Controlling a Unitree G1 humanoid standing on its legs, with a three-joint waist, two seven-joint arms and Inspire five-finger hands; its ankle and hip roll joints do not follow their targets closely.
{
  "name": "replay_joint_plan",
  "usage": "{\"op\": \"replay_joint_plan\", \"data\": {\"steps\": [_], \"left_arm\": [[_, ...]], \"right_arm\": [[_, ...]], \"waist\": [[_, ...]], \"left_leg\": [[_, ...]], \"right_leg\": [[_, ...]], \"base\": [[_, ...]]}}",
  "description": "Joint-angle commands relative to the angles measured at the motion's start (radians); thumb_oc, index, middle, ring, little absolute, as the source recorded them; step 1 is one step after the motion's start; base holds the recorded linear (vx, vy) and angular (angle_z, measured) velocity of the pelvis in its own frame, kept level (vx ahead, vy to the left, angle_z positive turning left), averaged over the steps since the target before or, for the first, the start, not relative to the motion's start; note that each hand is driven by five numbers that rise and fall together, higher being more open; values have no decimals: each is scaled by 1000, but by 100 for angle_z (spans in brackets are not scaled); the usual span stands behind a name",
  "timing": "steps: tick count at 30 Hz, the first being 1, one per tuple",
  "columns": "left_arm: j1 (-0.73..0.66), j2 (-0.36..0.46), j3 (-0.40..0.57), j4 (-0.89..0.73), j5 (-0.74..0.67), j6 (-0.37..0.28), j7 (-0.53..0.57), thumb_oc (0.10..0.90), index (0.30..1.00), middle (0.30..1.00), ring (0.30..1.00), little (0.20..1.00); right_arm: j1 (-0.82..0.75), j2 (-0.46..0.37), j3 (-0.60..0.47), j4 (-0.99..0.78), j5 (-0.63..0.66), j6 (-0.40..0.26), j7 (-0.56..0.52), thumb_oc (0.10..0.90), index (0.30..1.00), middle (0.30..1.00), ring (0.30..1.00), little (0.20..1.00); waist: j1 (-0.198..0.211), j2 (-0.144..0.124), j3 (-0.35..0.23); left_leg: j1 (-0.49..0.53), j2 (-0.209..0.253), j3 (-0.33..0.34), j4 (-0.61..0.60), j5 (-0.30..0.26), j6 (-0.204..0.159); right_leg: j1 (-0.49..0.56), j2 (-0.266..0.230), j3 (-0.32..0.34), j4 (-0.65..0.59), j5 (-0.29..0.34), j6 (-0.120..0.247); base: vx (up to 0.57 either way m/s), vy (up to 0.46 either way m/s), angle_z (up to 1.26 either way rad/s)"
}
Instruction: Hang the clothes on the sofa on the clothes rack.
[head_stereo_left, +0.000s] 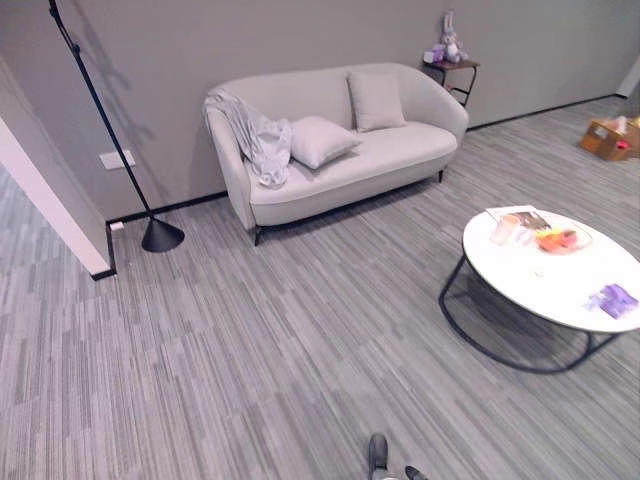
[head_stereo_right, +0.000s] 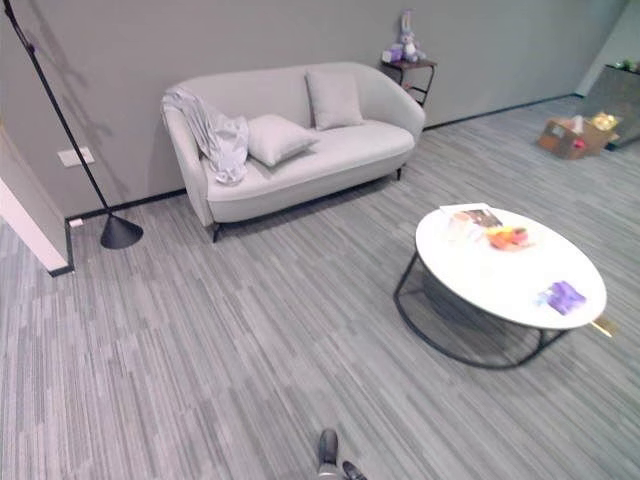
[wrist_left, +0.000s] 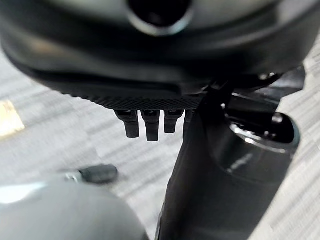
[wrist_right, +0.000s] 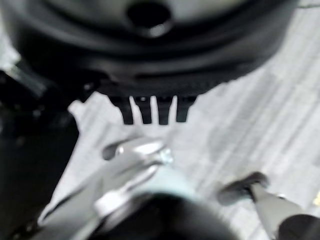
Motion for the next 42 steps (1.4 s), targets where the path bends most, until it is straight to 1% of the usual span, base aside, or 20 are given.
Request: {"op": "replay_joint_plan", "data": {"steps": [1,2,4,7,8,10,11,13,14,20,25,27,30,32,33,34,36,38,41,42], "left_arm": [[-54,5,-23,-7,-7,-7,3,800,900,900,900,900],[-55,3,-22,-9,-12,-9,7,800,900,900,900,900],[-60,3,-3,-36,-82,-13,25,800,900,900,900,900],[-64,6,-1,-62,-105,-15,40,800,900,900,900,900],[-70,4,-2,-70,-118,-15,41,800,900,900,900,900],[-72,0,5,-82,-153,-17,40,800,900,900,900,900],[-68,1,27,-84,-180,-26,41,800,900,900,900,900],[-67,4,33,-74,-186,-32,47,800,900,900,900,900],[-60,5,42,-65,-187,-29,44,800,900,900,900,900],[-21,0,75,-22,-165,-19,41,800,900,900,900,900],[18,1,100,16,-129,-8,37,800,900,900,900,900],[21,5,100,23,-114,-4,41,800,900,900,900,900],[14,26,108,13,-114,-6,44,800,900,900,900,900],[-1,37,89,0,-95,-8,49,800,900,900,900,900],[-23,44,45,-6,-56,-3,53,800,900,900,900,900],[-29,49,36,-9,-50,0,52,800,900,900,900,900],[-45,60,14,-13,-31,4,49,800,900,900,900,900],[-59,59,-1,-28,-31,-6,51,800,900,900,900,900],[-71,49,-27,-46,-22,-17,52,800,900,900,900,900],[-83,35,-45,-39,5,-23,56,800,900,900,900,900]], "right_arm": [[-56,3,33,4,-5,-12,3,800,900,900,900,900],[-58,2,40,2,-10,-15,2,800,900,900,900,900],[-66,-9,67,-3,-18,-39,-17,800,900,900,900,900],[-70,-14,75,-7,-15,-42,-28,800,900,900,900,900],[-80,-18,80,-7,-18,-39,-35,800,900,900,900,900],[-92,-30,87,-10,-29,-34,-41,800,900,900,900,900],[-97,-30,104,-30,-35,-36,-31,800,900,900,900,900],[-95,-27,116,-44,-38,-41,-27,800,900,900,900,900],[-96,-22,142,-82,-46,-47,-15,800,900,900,900,900],[-93,2,192,-127,-93,-55,6,800,900,900,900,900],[-65,11,199,-125,-134,-54,16,800,900,900,900,900],[-51,21,182,-84,-152,-40,14,800,900,900,900,900],[-24,30,164,-55,-155,-39,26,800,900,900,900,900],[-27,28,164,-61,-158,-43,26,800,900,900,900,900],[-38,28,158,-77,-146,-46,15,800,900,900,900,900],[-41,27,154,-83,-140,-45,12,800,900,900,900,900],[-42,35,156,-103,-126,-46,12,800,900,900,900,900],[-41,40,165,-122,-106,-50,15,800,900,900,900,900],[-41,36,156,-131,-65,-56,12,800,900,900,900,900],[-57,25,132,-116,-17,-53,7,800,900,900,900,900]], "waist": [[20,-15,47],[23,-7,44],[48,-39,50],[68,-77,74],[89,-90,88],[120,-110,100],[155,-103,104],[164,-100,105],[183,-87,96],[250,-47,85],[274,-60,51],[273,-91,27],[273,-143,-4],[276,-144,1],[245,-121,20],[231,-99,25],[188,-66,43],[156,-54,57],[126,-52,64],[86,-78,72]], "left_leg": [[15,43,-75,-14,85,-12],[13,74,-77,-14,141,-25],[-133,149,-51,295,409,-41],[-220,172,-7,437,453,0],[-259,166,18,488,421,17],[-364,56,11,549,321,42],[-431,-50,3,486,245,46],[-441,-82,5,418,226,49],[-483,-139,7,266,237,55],[-586,-194,23,-10,389,21],[-568,-174,41,-13,413,38],[-542,-188,35,12,408,56],[-487,-225,57,11,364,89],[-442,-232,67,6,331,113],[-360,-231,57,-2,285,145],[-334,-219,48,-5,274,157],[-274,-202,13,-14,240,167],[-233,-194,-25,-14,221,156],[-201,-193,-62,-14,196,142],[-148,-210,-133,-14,143,123]], "right_leg": [[-43,-9,72,-9,5,49],[-45,10,65,22,-17,36],[71,68,37,14,-106,-47],[134,76,29,-14,-126,-78],[169,79,37,-29,-131,-87],[213,69,48,-47,-147,-88],[254,78,74,-57,-165,-81],[266,81,75,-58,-180,-76],[297,103,81,-62,-202,-75],[426,169,144,-59,-297,-92],[515,153,177,-42,-353,-83],[536,116,175,-18,-350,-63],[498,40,158,110,-177,13],[432,0,128,292,-34,54],[358,-37,90,507,58,53],[315,-43,71,579,54,38],[196,-44,39,679,-64,-10],[139,-7,38,582,-146,-30],[115,33,58,412,-164,-27],[70,75,163,49,-107,5]], "base": [[294,-356,26],[483,-621,-23],[543,-717,-19],[271,-388,18],[302,-335,5],[352,-190,-9],[312,-91,-19],[322,-55,-36],[329,-48,-34],[377,-18,-23],[467,66,-44],[528,125,-33],[473,155,34],[443,225,-14],[461,301,-10],[481,300,23],[360,112,45],[350,-60,16],[351,-139,80],[566,-246,59]]}}
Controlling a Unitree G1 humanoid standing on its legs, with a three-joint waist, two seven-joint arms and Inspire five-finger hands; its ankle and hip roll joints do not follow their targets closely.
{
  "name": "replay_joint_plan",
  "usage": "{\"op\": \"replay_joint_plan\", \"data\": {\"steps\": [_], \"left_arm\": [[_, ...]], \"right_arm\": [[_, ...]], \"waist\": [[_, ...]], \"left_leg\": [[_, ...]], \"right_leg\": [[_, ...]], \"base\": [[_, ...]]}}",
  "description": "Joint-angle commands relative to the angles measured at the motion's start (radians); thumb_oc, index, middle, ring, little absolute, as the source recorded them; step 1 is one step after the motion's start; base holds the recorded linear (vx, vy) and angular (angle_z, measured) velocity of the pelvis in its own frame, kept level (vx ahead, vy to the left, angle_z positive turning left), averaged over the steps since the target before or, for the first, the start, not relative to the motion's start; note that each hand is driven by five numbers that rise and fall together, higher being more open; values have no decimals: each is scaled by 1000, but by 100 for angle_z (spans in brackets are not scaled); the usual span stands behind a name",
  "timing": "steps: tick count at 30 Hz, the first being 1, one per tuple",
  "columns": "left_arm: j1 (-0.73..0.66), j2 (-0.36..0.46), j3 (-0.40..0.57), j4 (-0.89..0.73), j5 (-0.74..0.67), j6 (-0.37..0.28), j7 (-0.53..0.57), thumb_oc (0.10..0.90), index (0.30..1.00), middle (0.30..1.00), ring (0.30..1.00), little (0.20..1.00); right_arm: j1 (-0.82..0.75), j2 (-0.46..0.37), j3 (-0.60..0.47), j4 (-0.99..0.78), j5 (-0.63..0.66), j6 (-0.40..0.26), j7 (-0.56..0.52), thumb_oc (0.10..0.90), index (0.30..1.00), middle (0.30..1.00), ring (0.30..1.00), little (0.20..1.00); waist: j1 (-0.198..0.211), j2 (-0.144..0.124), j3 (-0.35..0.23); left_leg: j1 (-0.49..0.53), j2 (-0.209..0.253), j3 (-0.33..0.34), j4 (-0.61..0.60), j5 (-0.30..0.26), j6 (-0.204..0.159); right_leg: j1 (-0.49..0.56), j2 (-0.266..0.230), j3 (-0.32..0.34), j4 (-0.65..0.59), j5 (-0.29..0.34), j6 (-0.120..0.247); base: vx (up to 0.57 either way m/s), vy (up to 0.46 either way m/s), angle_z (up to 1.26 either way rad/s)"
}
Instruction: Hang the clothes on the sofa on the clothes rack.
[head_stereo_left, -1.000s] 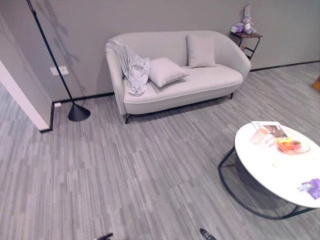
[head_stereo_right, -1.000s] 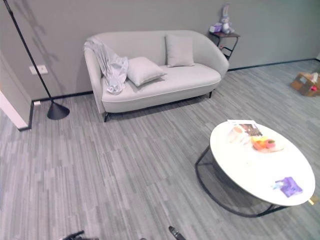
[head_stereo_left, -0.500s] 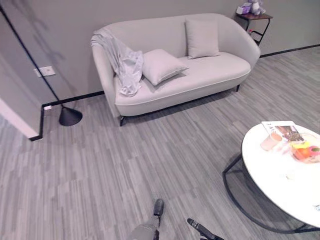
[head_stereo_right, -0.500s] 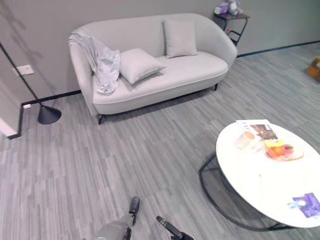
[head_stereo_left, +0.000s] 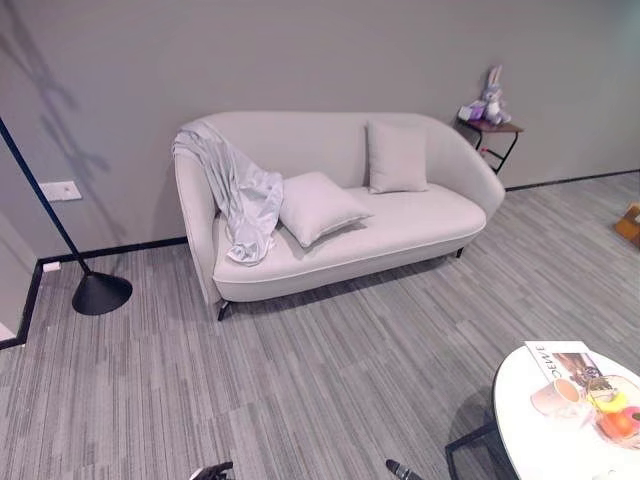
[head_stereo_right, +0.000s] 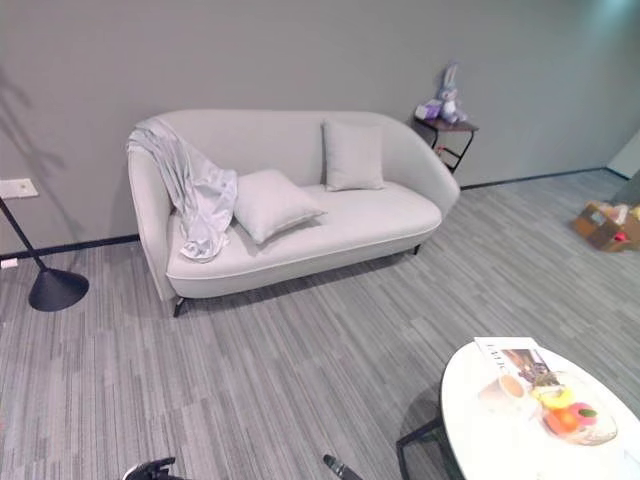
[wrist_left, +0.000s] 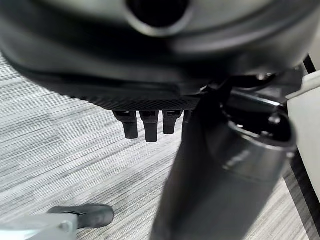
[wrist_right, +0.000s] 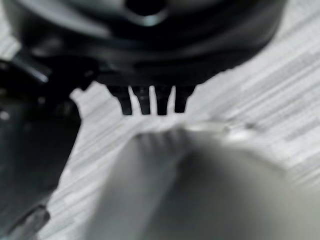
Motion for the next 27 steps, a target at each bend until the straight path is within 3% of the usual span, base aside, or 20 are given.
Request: {"op": "replay_joint_plan", "data": {"steps": [1,3,5,8,9,10,13,14,15,16,17,18,20,21,23,24,25,27], "left_arm": [[10,-11,10,33,46,-32,11,800,900,900,900,900],[9,-22,14,48,49,-31,9,800,900,900,900,900],[18,-28,21,59,49,-30,6,800,900,900,900,900],[41,-36,40,81,49,-27,-1,800,900,900,900,900],[54,-29,66,90,22,-24,-4,800,900,900,900,900],[54,-29,66,90,22,-24,-4,800,900,900,900,900],[54,-37,86,89,-22,-26,1,800,900,900,900,900],[49,-37,71,70,-24,-29,9,800,900,900,900,900],[49,-38,71,70,-24,-29,9,800,900,900,900,900],[42,-42,50,48,-11,-31,15,800,900,900,900,900],[42,-42,49,48,-11,-31,15,800,900,900,900,900],[38,-45,27,34,10,-29,19,800,900,900,900,900],[34,-51,-1,27,40,-24,21,800,900,900,900,900],[36,-49,0,20,26,-25,24,800,900,900,900,900],[37,-49,4,21,13,-26,23,800,900,900,900,900],[40,-51,22,27,-30,-30,28,800,900,900,900,900],[40,-51,22,27,-30,-30,28,800,900,900,900,900],[47,-61,28,15,-50,-32,29,800,900,900,900,900]], "right_arm": [[-39,36,-37,17,95,-18,-5,800,900,900,900,900],[-51,27,-48,32,93,-13,-3,800,900,900,900,900],[-46,25,-57,42,92,-7,-1,800,900,900,900,900],[-32,21,-75,62,105,-4,5,800,900,900,900,900],[-25,20,-79,67,119,-1,2,800,900,900,900,900],[-25,19,-79,67,119,-1,3,800,900,900,900,900],[-39,14,-82,70,130,-13,-3,800,900,900,900,900],[-47,7,-68,53,119,-24,-15,800,900,900,900,900],[-47,6,-68,53,119,-24,-15,800,900,900,900,900],[-61,1,-52,44,95,-32,-32,800,900,900,900,900],[-61,1,-52,44,95,-32,-32,800,900,900,900,900],[-76,-7,-45,38,80,-33,-49,800,900,900,900,900],[-98,-19,-40,32,64,-35,-70,800,900,900,900,900],[-114,-35,-36,3,66,-38,-81,800,900,900,900,900],[-119,-38,-35,-7,64,-38,-81,800,900,900,900,900],[-128,-42,-17,-54,46,-48,-82,800,900,900,900,900],[-127,-43,-16,-54,46,-48,-82,800,900,900,900,900],[-120,-50,25,-148,-8,-62,-77,800,900,900,900,900]], "waist": [[-18,-25,34],[-33,-28,34],[-41,-31,33],[-42,-34,10],[-36,-30,-1],[-37,-29,0],[-29,-25,-7],[-23,-39,6],[-24,-38,7],[-18,-57,23],[-18,-56,23],[-16,-67,33],[-14,-73,39],[0,-73,46],[3,-70,43],[15,-54,41],[14,-55,43],[29,-31,45]], "left_leg": [[6,50,-30,-28,-27,-71],[43,56,-60,-28,-58,-78],[82,66,-89,-28,-83,-85],[130,101,-123,-28,-109,-101],[141,135,-130,-22,-105,-115],[143,137,-130,-24,-105,-115],[73,169,-136,145,-18,-161],[-3,176,-102,291,53,-190],[-5,177,-104,297,49,-190],[-77,192,-46,444,93,-171],[-79,193,-46,448,91,-172],[-128,215,7,523,117,-156],[-170,263,101,565,97,-132],[-248,244,153,532,48,-125],[-262,227,161,479,44,-132],[-293,200,169,328,41,-146],[-287,198,170,324,42,-145],[-313,184,167,143,111,-160]], "right_leg": [[85,16,107,-475,303,55],[50,32,158,-571,363,75],[31,40,166,-582,390,84],[51,50,182,-543,381,58],[62,66,167,-523,361,45],[64,67,165,-523,360,44],[136,74,130,-552,334,25],[194,68,123,-584,318,9],[196,68,121,-585,319,9],[242,62,117,-608,304,-9],[242,64,117,-608,304,-10],[263,58,119,-616,294,-22],[292,51,116,-623,279,-30],[322,36,115,-625,260,-30],[327,32,114,-626,253,-26],[341,32,111,-624,227,-18],[345,30,110,-625,225,-18],[377,45,109,-627,197,-18]], "base": [[567,-229,67],[367,-115,82],[497,-199,42],[436,-234,75],[424,-257,66],[438,-282,62],[380,-240,50],[302,-199,42],[326,-268,42],[147,-142,49],[208,-213,40],[147,-125,24],[263,-121,6],[285,-16,-3],[222,51,4],[164,73,-4],[257,115,-17],[245,89,-6]]}}
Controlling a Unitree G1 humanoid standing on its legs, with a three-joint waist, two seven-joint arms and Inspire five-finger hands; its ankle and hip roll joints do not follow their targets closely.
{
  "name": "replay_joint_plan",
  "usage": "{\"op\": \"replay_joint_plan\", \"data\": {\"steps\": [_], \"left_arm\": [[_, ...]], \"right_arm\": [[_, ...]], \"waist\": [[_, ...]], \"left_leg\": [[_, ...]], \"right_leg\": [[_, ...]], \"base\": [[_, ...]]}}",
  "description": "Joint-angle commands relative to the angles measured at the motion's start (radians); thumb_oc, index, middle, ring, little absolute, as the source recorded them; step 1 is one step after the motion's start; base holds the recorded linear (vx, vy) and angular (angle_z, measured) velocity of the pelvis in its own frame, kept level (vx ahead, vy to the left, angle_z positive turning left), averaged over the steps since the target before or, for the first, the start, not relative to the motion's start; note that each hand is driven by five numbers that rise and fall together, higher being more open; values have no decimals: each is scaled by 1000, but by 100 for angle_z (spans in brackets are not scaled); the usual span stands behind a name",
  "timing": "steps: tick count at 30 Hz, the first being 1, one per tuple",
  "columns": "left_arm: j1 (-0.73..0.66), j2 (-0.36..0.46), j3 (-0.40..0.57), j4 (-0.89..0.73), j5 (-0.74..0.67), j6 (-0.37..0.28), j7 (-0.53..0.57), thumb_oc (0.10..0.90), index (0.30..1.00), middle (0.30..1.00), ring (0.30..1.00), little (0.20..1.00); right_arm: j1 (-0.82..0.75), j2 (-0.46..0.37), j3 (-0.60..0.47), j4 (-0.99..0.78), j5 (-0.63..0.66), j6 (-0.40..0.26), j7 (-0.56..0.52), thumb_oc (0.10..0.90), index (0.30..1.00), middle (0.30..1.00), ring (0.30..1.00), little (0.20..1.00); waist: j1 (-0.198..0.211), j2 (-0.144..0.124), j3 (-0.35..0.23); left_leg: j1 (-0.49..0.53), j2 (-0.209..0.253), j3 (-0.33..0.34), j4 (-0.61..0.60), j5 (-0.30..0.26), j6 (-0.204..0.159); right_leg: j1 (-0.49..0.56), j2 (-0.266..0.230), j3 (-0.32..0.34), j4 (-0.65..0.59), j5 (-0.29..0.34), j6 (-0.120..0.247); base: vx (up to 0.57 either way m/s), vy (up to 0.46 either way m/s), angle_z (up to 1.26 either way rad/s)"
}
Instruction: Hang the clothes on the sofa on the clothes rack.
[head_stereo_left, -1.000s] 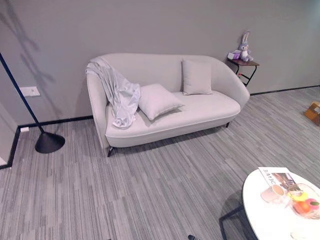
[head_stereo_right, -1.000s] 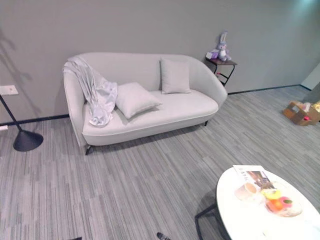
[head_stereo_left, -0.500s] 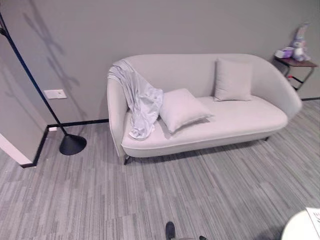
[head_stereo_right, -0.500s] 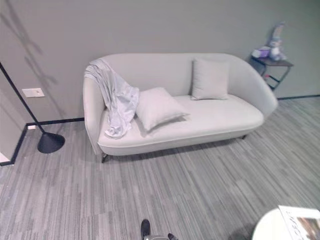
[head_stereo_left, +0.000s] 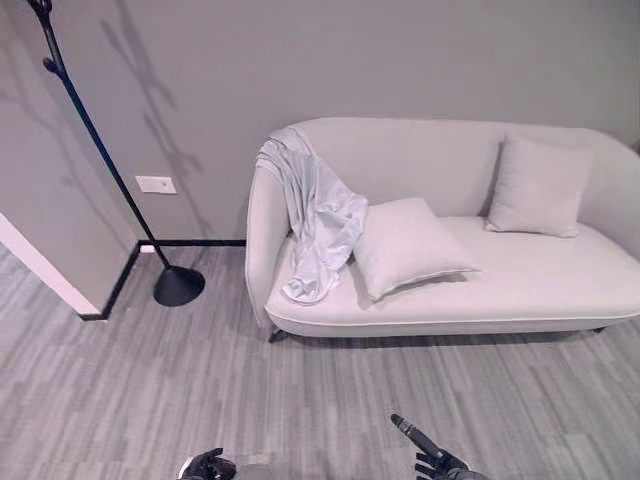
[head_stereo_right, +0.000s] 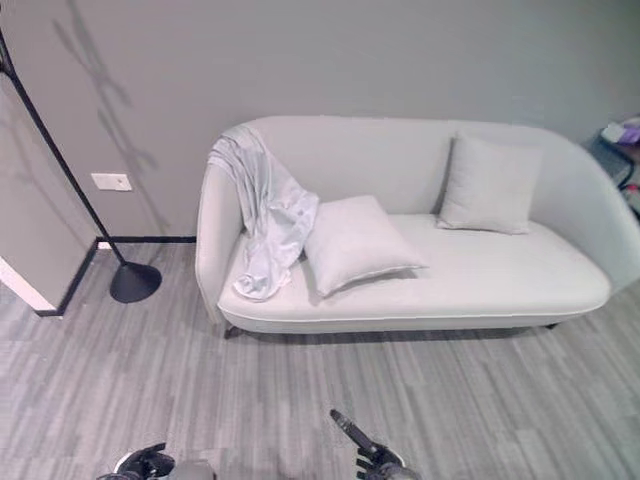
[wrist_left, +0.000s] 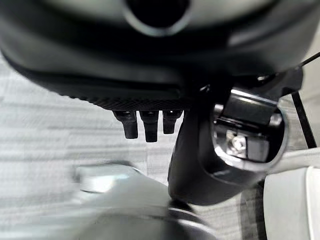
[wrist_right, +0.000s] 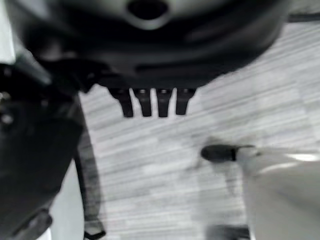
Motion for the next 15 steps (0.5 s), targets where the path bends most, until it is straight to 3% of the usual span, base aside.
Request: {"op": "replay_joint_plan", "data": {"steps": [1,4,6,8,9,10,11,12,13,14,15], "left_arm": [[19,-57,-55,5,-40,-16,-10,800,900,900,900,900],[29,-64,-37,8,-73,-18,-19,800,900,900,900,900],[45,-62,-6,38,-66,-11,-21,800,900,900,900,900],[45,-48,-28,31,-1,-12,-5,800,900,900,900,900],[43,-40,-57,13,44,-17,0,800,900,900,900,900],[43,-40,-57,13,44,-16,0,800,900,900,900,900],[39,-36,-80,-5,70,-16,6,800,900,900,900,900],[37,-30,-88,-17,84,-14,10,800,900,900,900,900],[32,-26,-107,-21,111,-7,19,800,900,900,900,900],[32,-26,-108,-21,111,-7,19,800,900,900,900,900],[27,-20,-114,-38,120,1,23,800,900,900,900,900]], "right_arm": [[-12,-19,35,-115,-113,-59,-1,800,900,900,900,900],[4,-36,78,-179,-192,-61,9,800,900,900,900,900],[24,-24,47,-171,-195,-61,2,800,900,900,900,900],[51,-18,4,-198,-176,-63,-15,800,900,900,900,900],[54,-20,-17,-197,-175,-68,-33,800,900,900,900,900],[55,-20,-17,-197,-175,-68,-33,800,900,900,900,900],[46,-25,-44,-202,-168,-76,-63,800,900,900,900,900],[44,-25,-56,-234,-165,-76,-77,800,900,900,900,900],[42,-33,-81,-340,-179,-89,-128,800,900,900,900,900],[43,-33,-81,-342,-180,-88,-129,800,900,900,900,900],[44,-54,-91,-474,-242,-95,-187,800,900,900,900,900]], "waist": [[37,5,-19],[63,24,-26],[64,27,-64],[46,5,-91],[40,-4,-100],[41,-4,-100],[36,-5,-97],[33,5,-90],[13,23,-64],[15,22,-63],[-4,49,-39]], "left_leg": [[11,-48,-21,-189,177,69],[-52,-60,-27,-291,242,37],[-9,-53,-28,-291,254,53],[46,-84,7,-286,222,78],[74,-107,25,-289,194,98],[74,-107,26,-289,193,98],[94,-125,34,-288,171,117],[109,-126,34,-286,158,128],[154,-134,41,-283,128,157],[155,-135,42,-282,128,158],[195,-126,48,-281,105,176]], "right_leg": [[3,36,81,17,-8,106],[91,31,114,35,-69,112],[123,-6,142,69,-89,136],[105,-72,155,145,-18,178],[75,-104,158,222,66,201],[75,-105,159,222,66,201],[45,-124,164,304,135,213],[0,-126,165,385,176,212],[-70,-135,155,540,272,203],[-71,-136,158,543,270,204],[-138,-149,115,652,264,191]], "base": [[314,98,30],[603,228,-5],[712,382,-72],[564,368,-49],[308,222,1],[295,251,13],[130,163,11],[242,347,-1],[142,246,-1],[197,336,1],[299,290,-11]]}}
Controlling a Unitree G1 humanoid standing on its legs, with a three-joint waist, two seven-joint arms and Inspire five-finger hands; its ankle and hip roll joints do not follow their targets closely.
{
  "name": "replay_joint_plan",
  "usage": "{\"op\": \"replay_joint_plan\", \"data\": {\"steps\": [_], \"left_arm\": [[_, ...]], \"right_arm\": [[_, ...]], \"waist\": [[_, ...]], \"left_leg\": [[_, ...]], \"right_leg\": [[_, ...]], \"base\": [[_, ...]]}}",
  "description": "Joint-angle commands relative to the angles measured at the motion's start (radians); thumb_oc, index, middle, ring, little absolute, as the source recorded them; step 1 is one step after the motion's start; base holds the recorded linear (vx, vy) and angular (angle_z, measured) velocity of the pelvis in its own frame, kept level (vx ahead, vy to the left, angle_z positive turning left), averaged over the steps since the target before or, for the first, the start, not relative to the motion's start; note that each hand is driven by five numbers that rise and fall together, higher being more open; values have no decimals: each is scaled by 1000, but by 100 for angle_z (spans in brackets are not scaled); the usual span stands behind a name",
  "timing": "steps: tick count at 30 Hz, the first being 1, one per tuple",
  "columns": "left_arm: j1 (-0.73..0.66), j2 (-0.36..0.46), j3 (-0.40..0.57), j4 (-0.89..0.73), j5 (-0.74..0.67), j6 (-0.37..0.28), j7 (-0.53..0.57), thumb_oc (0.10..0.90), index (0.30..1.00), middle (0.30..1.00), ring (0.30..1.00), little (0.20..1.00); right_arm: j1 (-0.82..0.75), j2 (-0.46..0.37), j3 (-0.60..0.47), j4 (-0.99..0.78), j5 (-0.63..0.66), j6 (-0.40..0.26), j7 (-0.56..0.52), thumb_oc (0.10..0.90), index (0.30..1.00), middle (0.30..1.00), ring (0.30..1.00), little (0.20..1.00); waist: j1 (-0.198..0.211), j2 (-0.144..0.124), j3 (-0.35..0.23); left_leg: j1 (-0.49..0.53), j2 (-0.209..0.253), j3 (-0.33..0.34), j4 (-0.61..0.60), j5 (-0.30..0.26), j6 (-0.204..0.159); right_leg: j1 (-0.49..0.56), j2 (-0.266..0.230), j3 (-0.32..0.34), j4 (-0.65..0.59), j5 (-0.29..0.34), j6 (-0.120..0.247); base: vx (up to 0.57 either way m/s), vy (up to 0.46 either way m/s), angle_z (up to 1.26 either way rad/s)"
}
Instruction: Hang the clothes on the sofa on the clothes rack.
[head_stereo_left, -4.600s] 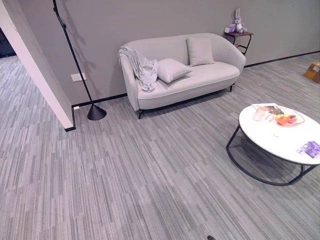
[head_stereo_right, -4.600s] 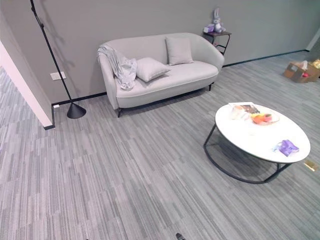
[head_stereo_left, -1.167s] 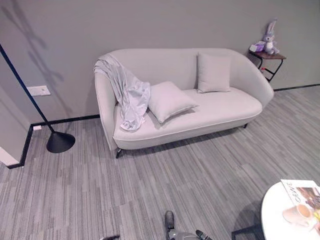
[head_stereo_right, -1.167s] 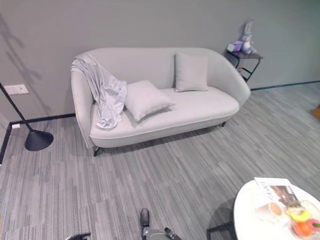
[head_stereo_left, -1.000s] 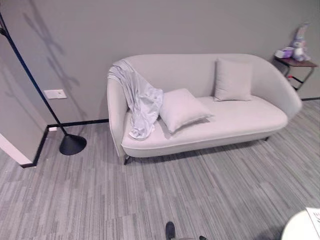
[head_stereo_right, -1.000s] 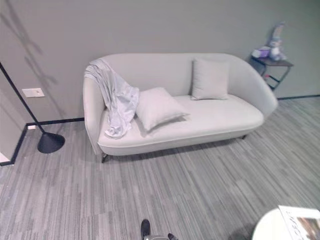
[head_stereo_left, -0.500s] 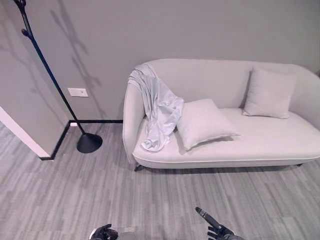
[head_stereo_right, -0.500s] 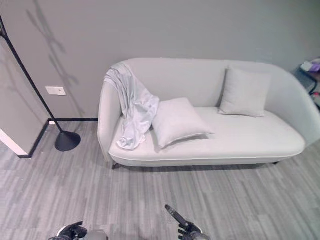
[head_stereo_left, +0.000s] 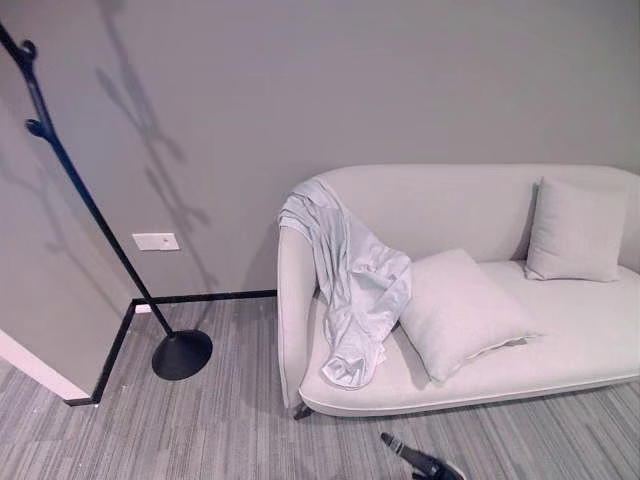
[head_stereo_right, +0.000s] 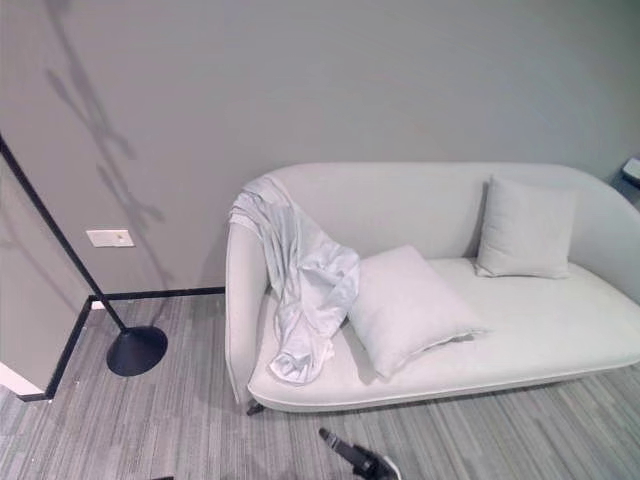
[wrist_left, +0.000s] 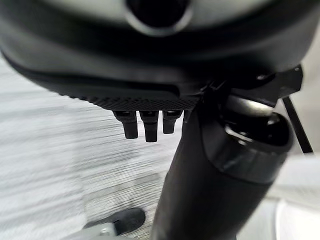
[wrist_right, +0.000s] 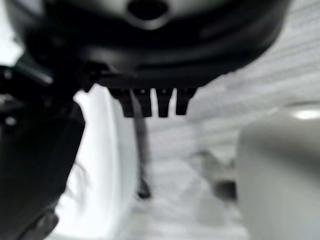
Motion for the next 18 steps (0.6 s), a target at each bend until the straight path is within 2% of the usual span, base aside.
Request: {"op": "replay_joint_plan", "data": {"steps": [1,2,3,4,5,6,7,9,10,13,15,18], "left_arm": [[-28,-33,35,-21,61,-2,16,800,900,900,900,900],[-28,-39,26,-32,81,-7,14,800,900,900,900,900],[-28,-40,25,-32,81,-7,14,800,900,900,900,900],[-30,-45,14,-33,98,-10,14,800,900,900,900,900],[-29,-59,4,-36,119,-11,8,800,900,900,900,900],[-29,-61,3,-36,119,-11,8,800,900,900,900,900],[-31,-64,1,-36,128,-13,8,800,900,900,900,900],[-41,-71,-4,-34,168,-18,6,800,900,900,900,900],[-41,-71,-4,-34,168,-18,6,800,900,900,900,900],[-47,-59,4,-24,214,-24,8,800,900,900,900,900],[-41,-58,8,-20,227,-24,11,800,900,900,900,900],[-27,-57,24,-11,223,-23,23,800,900,900,900,900]], "right_arm": [[-57,-138,-72,-359,-109,-90,-147,800,900,900,900,900],[-50,-175,-128,-422,-135,-101,-187,800,900,900,900,900],[-48,-175,-129,-423,-136,-100,-188,800,900,900,900,900],[-58,-199,-155,-447,-164,-105,-216,800,900,900,900,900],[-73,-248,-185,-485,-242,-96,-256,800,900,900,900,900],[-71,-248,-186,-488,-244,-94,-257,800,900,900,900,900],[-74,-277,-199,-503,-287,-89,-271,800,900,900,900,900],[-85,-367,-228,-569,-423,-75,-305,800,900,900,900,900],[-85,-367,-228,-569,-423,-75,-305,800,900,900,900,900],[-68,-458,-276,-657,-542,-74,-328,800,900,900,900,900],[-68,-471,-282,-659,-561,-75,-329,800,900,900,900,900],[-96,-509,-257,-630,-588,-79,-320,800,900,900,900,900]], "waist": [[-42,63,62],[-57,67,62],[-58,69,63],[-61,68,65],[-66,57,62],[-66,61,63],[-70,56,66],[-85,42,78],[-85,42,78],[-93,23,79],[-89,16,68],[-79,15,40]], "left_leg": [[-25,106,-34,-15,5,-105],[-13,101,-52,-15,-6,-111],[-11,102,-54,-15,-6,-112],[-5,102,-57,-15,-17,-117],[11,93,-74,-15,-40,-124],[15,96,-75,-15,-43,-125],[26,95,-86,-15,-54,-126],[63,90,-119,-15,-84,-130],[63,90,-119,-15,-84,-130],[111,98,-172,-15,-128,-140],[121,105,-176,-15,-135,-144],[129,146,-194,-15,-143,-161]], "right_leg": [[-35,48,-123,-223,197,-74],[-49,84,-147,-334,144,-73],[-44,85,-150,-339,146,-74],[-44,92,-164,-418,125,-73],[-66,104,-151,-578,128,-61],[-57,107,-153,-588,131,-61],[-64,112,-136,-653,148,-53],[-112,122,-61,-766,218,-25],[-112,122,-61,-766,218,-25],[-116,134,21,-823,253,-16],[-96,128,17,-822,253,-22],[-73,145,6,-809,238,-36]], "base": [[438,279,-8],[357,127,-2],[208,-32,38],[214,-86,70],[220,-84,60],[231,-91,38],[178,-63,17],[278,-119,16],[233,-107,5],[246,-123,11],[202,-137,30],[216,-202,21]]}}
